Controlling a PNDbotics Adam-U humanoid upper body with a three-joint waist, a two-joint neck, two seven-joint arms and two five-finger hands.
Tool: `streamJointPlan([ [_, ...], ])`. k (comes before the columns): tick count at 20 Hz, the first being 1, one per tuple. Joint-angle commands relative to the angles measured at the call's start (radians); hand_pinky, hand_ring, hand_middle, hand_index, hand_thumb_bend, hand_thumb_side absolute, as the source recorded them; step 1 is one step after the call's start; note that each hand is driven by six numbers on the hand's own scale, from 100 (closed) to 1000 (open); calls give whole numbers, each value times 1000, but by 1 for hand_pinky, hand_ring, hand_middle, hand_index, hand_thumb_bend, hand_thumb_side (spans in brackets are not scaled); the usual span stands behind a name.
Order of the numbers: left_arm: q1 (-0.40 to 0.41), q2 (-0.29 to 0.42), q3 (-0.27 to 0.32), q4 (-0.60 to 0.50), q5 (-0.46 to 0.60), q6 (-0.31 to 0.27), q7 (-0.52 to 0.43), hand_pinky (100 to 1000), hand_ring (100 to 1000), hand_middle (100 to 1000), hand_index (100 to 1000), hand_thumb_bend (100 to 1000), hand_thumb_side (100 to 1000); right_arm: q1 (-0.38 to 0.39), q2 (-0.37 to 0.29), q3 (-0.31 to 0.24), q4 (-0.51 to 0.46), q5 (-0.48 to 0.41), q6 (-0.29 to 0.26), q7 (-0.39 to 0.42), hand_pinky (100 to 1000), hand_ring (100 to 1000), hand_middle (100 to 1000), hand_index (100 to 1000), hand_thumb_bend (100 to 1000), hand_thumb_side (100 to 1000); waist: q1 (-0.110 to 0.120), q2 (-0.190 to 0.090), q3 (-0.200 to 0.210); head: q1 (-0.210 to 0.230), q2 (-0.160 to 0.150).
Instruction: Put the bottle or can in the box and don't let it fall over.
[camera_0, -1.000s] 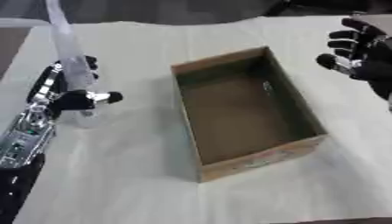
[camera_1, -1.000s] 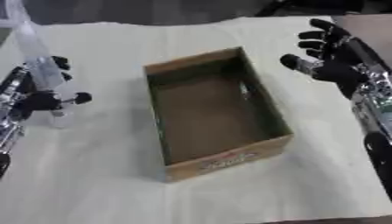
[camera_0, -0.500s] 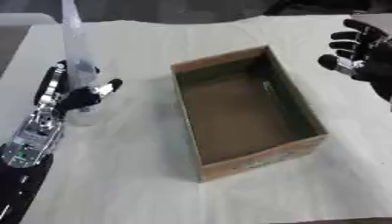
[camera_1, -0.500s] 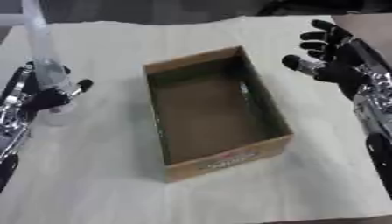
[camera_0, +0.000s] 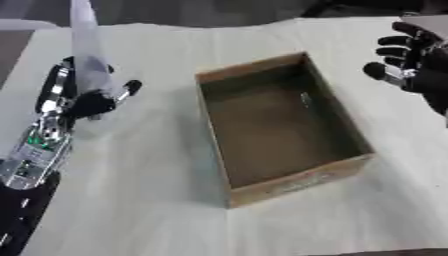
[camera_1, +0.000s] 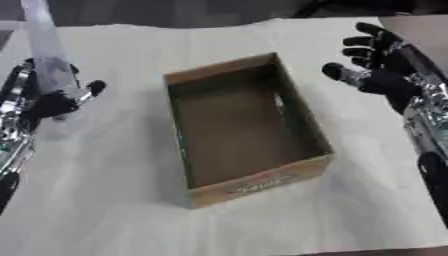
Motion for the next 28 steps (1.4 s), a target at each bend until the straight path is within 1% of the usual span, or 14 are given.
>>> streamJointPlan([
  [1, -24, 34, -3, -77, 3, 10, 3, 651, 241, 100, 195, 622, 100, -16, -19, -10, -12, 1, -1, -1, 952, 846, 769, 946, 678, 162, -2, -27, 2, -1, -9],
  [3, -27, 33, -9, -114, 9, 19, 1, 653, 243, 100, 195, 621, 100, -16, -20, -11, -12, 1, -2, -1, 953, 846, 769, 946, 678, 162, -2, -28, 2, -1, -7],
  [4, -31, 31, -12, -130, 11, 24, -1, 655, 245, 100, 196, 648, 100, -16, -21, -12, -13, 0, -2, -2, 953, 846, 769, 946, 678, 167, -3, -29, 2, -1, -6],
  [5, -36, 28, -16, -146, 12, 30, -3, 655, 245, 100, 196, 620, 100, -17, -21, -12, -13, 0, -2, -2, 953, 846, 769, 946, 678, 161, -3, -30, 2, -1, -6],
  [6, -43, 21, -19, -159, 13, 36, -5, 654, 245, 100, 197, 619, 100, -17, -22, -13, -13, -1, -2, -3, 953, 846, 769, 946, 677, 161, -3, -31, 2, 0, -4],
  [10, -83, -32, -32, -184, 15, 62, -3, 653, 247, 100, 198, 616, 100, -22, -22, -15, -15, -3, -3, -4, 954, 847, 770, 947, 676, 161, -6, -37, 2, 4, 0],
  [13, -123, -91, -56, -181, 1, 75, -14, 652, 248, 100, 200, 616, 100, -32, -22, -15, -18, -6, -3, -4, 954, 847, 770, 947, 675, 160, -10, -41, 0, 4, 2],
  [17, -162, -154, -86, -150, -24, 83, -33, 651, 251, 100, 201, 616, 100, -40, -22, -14, -20, -9, -3, -3, 955, 847, 770, 947, 675, 160, -12, -43, -6, -4, 4],
  [21, -189, -213, -99, -125, -22, 80, -40, 650, 253, 100, 202, 614, 100, -45, -19, -14, -19, -9, -2, -4, 955, 847, 770, 947, 675, 161, -12, -41, -12, -18, 6],
  [28, -220, -273, -132, -123, -8, 81, -63, 650, 262, 100, 202, 604, 100, -64, -27, -14, -7, -7, 0, -5, 956, 847, 770, 948, 674, 163, -11, -40, -25, -24, 6],
])
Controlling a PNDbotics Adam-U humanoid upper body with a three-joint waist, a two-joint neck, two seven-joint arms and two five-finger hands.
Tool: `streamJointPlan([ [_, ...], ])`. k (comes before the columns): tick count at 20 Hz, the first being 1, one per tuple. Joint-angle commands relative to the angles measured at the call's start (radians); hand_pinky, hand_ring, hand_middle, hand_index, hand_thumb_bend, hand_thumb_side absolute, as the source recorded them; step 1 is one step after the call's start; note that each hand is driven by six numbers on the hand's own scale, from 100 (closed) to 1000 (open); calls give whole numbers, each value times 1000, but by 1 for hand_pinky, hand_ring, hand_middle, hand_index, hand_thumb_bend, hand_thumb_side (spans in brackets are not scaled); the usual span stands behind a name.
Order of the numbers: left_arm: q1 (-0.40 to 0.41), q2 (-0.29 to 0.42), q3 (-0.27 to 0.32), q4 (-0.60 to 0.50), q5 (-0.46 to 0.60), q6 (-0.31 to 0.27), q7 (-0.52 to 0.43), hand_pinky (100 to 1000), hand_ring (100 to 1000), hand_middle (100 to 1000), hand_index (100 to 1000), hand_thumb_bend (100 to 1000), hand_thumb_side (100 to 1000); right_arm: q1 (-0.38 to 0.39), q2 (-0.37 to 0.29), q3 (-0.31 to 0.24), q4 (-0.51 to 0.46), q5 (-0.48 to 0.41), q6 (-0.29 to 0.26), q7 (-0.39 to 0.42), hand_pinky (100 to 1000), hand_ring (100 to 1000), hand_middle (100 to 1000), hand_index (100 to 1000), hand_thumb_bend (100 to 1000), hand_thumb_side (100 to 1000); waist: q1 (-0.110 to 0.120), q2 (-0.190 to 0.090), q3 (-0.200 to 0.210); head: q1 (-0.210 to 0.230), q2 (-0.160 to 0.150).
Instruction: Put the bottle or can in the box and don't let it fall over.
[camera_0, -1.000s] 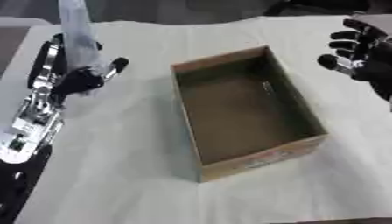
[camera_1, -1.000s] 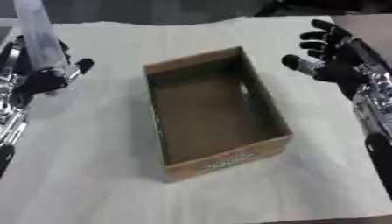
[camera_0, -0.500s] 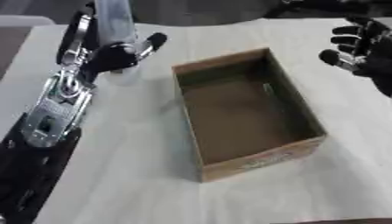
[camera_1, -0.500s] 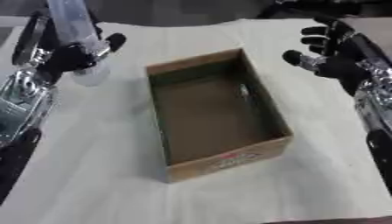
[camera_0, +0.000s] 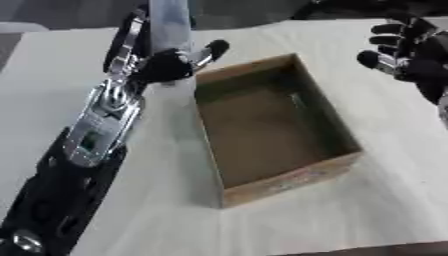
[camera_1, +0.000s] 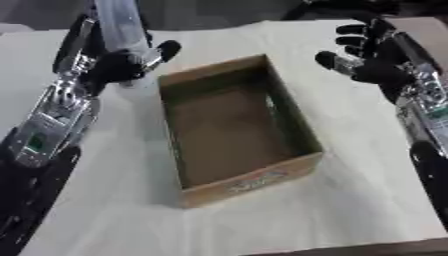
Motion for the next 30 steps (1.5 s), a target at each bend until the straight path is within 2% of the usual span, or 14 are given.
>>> streamJointPlan([
  [1, -32, -20, -13, -14, 6, -2, -15, 650, 264, 100, 201, 603, 100, -23, -30, -12, -5, -4, 1, -2, 956, 847, 770, 948, 674, 163, -3, -30, -6, -1, 4],
  [14, -50, -90, -50, -29, 34, -3, -24, 636, 265, 100, 198, 612, 100, -44, -28, -9, 11, -9, 2, 1, 957, 846, 769, 948, 675, 168, -5, -22, -45, 15, -8],
  [20, -37, -123, -59, 38, 32, -6, 12, 629, 271, 100, 203, 636, 100, -58, -28, -7, 10, -9, 2, 4, 957, 846, 769, 949, 674, 169, -6, -15, -62, 26, -17],
  [22, -32, -130, -62, 71, 30, -5, 26, 641, 314, 134, 258, 639, 100, -60, -28, -6, 9, -9, 2, 5, 958, 846, 769, 949, 675, 170, -4, -15, -65, 27, -18],
  [23, -31, -130, -62, 86, 27, -2, 32, 684, 415, 271, 395, 711, 100, -60, -28, -7, 9, -10, 2, 5, 958, 846, 769, 949, 675, 171, -3, -15, -65, 26, -19],
  [24, -30, -130, -63, 96, 18, 1, 36, 713, 475, 355, 477, 793, 100, -58, -28, -8, 9, -10, 2, 4, 958, 846, 769, 950, 675, 171, -2, -16, -66, 24, -19],
  [25, -30, -129, -64, 103, 6, 3, 34, 790, 616, 507, 633, 940, 100, -57, -28, -8, 9, -11, 2, 4, 958, 846, 769, 950, 676, 171, -2, -16, -66, 23, -20],
  [26, -30, -127, -67, 107, -11, 5, 23, 800, 632, 517, 646, 954, 100, -56, -28, -9, 9, -12, 1, 3, 958, 846, 769, 950, 676, 171, -1, -16, -65, 22, -20],
  [27, -29, -124, -68, 111, -32, 7, 8, 853, 722, 609, 732, 1000, 146, -55, -28, -9, 9, -12, 1, 2, 958, 846, 769, 950, 676, 172, 0, -17, -64, 20, -20],
  [30, -20, -115, -66, 127, -104, 19, -45, 877, 765, 660, 774, 1000, 191, -53, -29, -12, 6, -15, 0, 1, 958, 846, 769, 950, 676, 171, 1, -19, -59, 15, -20],
])
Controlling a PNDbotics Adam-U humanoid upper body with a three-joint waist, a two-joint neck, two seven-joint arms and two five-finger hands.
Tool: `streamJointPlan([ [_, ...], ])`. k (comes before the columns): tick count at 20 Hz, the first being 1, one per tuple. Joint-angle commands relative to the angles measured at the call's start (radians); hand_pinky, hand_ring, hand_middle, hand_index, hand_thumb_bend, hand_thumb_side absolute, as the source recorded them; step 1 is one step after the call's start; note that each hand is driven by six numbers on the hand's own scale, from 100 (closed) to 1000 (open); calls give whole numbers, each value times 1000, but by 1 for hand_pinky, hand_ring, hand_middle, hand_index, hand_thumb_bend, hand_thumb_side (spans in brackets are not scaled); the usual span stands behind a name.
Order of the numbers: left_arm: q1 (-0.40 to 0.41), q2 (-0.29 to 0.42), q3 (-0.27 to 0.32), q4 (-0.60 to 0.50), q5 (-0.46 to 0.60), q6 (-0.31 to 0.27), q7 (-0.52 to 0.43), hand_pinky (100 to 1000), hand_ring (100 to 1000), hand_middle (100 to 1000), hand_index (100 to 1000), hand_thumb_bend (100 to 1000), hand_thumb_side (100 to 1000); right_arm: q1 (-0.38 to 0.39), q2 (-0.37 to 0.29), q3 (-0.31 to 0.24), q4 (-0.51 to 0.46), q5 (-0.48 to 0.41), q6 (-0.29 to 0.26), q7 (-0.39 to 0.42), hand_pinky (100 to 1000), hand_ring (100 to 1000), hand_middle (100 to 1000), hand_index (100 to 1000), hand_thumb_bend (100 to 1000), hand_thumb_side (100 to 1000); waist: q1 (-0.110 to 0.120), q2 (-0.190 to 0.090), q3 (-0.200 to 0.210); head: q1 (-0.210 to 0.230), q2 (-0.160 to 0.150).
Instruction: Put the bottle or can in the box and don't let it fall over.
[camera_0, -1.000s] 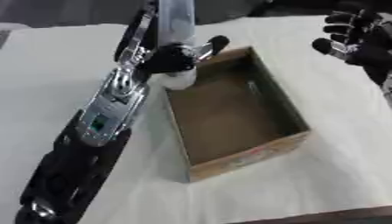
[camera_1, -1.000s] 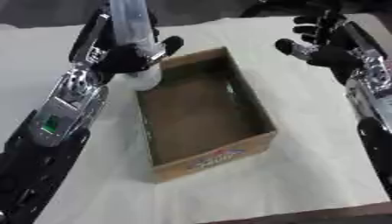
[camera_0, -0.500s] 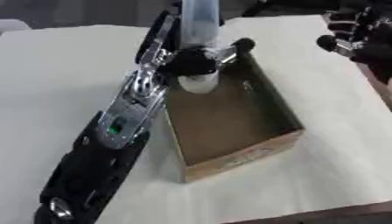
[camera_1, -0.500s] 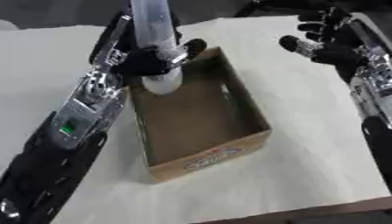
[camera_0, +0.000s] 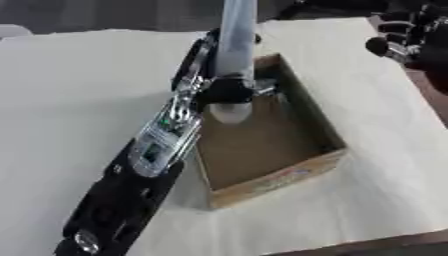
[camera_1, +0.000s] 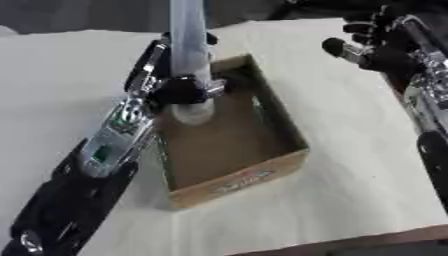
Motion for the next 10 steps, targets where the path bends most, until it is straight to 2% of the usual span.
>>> streamJointPlan([
  [1, -2, 17, 1, 6, -70, 11, -52, 880, 772, 671, 782, 1000, 203, -10, -28, -11, -14, -8, -3, -1, 958, 846, 769, 950, 676, 170, -5, -21, 4, -7, -15],
  [3, 9, 25, 7, 17, -104, 16, -83, 887, 802, 700, 797, 1000, 218, -8, -30, -11, -15, -8, -3, -3, 958, 845, 768, 950, 676, 170, -4, -22, 8, -12, -14],
  [10, 32, 51, 27, 15, -121, 28, -101, 877, 790, 691, 790, 1000, 205, -1, -33, -11, -14, -8, -2, -4, 959, 845, 768, 950, 676, 170, -6, -28, 24, -23, -13],
])
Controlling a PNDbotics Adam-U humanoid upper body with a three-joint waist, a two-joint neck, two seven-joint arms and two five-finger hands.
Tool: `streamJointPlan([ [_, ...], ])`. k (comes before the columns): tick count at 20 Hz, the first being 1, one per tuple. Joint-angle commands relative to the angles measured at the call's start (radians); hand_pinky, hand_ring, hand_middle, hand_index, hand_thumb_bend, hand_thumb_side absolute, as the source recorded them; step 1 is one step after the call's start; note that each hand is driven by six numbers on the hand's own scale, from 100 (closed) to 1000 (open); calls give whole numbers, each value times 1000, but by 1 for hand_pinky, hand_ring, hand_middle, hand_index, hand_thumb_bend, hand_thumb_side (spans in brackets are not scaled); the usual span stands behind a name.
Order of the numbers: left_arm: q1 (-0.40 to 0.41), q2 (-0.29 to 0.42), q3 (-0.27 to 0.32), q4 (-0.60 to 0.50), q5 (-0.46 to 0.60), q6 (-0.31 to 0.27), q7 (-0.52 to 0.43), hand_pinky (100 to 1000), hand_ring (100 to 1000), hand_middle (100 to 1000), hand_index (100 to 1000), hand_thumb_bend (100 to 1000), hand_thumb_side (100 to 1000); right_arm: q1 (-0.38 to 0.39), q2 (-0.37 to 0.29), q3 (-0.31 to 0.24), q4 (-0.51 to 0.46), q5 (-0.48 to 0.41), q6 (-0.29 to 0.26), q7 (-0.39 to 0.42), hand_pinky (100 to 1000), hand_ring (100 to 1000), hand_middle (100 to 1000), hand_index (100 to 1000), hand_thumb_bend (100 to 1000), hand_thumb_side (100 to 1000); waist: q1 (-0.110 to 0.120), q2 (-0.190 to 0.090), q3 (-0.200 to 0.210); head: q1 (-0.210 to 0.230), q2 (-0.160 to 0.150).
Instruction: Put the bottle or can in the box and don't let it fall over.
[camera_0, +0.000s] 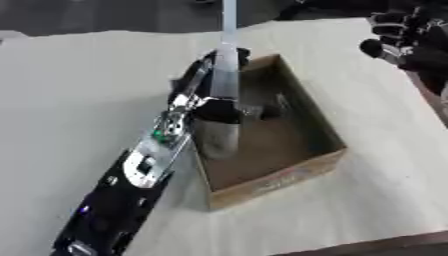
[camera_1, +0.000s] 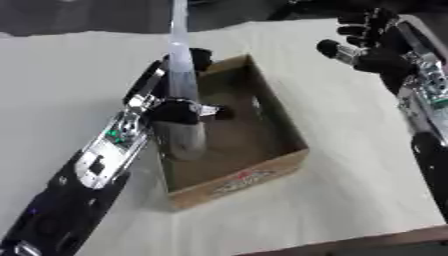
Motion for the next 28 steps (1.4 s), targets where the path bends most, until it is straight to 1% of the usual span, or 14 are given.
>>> streamJointPlan([
  [1, -8, 24, 15, -24, 1, 5, 6, 875, 789, 689, 788, 1000, 205, -9, -34, -8, -14, -6, -1, -2, 959, 845, 768, 950, 676, 170, -6, -29, 3, -7, -12],
  [6, 13, 61, 23, -62, 21, 17, 27, 865, 780, 679, 782, 1000, 200, -2, -37, -9, -13, -6, -1, -2, 959, 845, 768, 951, 676, 170, -5, -37, 11, -15, -9],
  [15, 62, 136, 38, -156, 50, 32, 29, 862, 779, 681, 782, 1000, 197, 7, -42, -10, -13, -5, -1, -3, 960, 845, 768, 952, 676, 171, -6, -47, 24, -31, -5],
  [19, 96, 183, 49, -209, 71, 39, 34, 859, 776, 681, 781, 1000, 191, 10, -46, -12, -14, -6, -1, -4, 960, 845, 767, 952, 676, 169, -5, -53, 31, -41, 0],
  [25, 148, 239, 76, -297, 102, 47, 51, 858, 776, 685, 782, 1000, 185, 11, -46, -13, -14, -9, -2, -3, 961, 844, 767, 952, 675, 167, -4, -59, 38, -48, -1],
  [28, 205, 278, 104, -341, 136, 49, 78, 853, 770, 681, 780, 1000, 187, 9, -49, -16, -17, -12, -4, -4, 961, 844, 767, 953, 675, 162, -1, -62, 42, -49, 0],
])
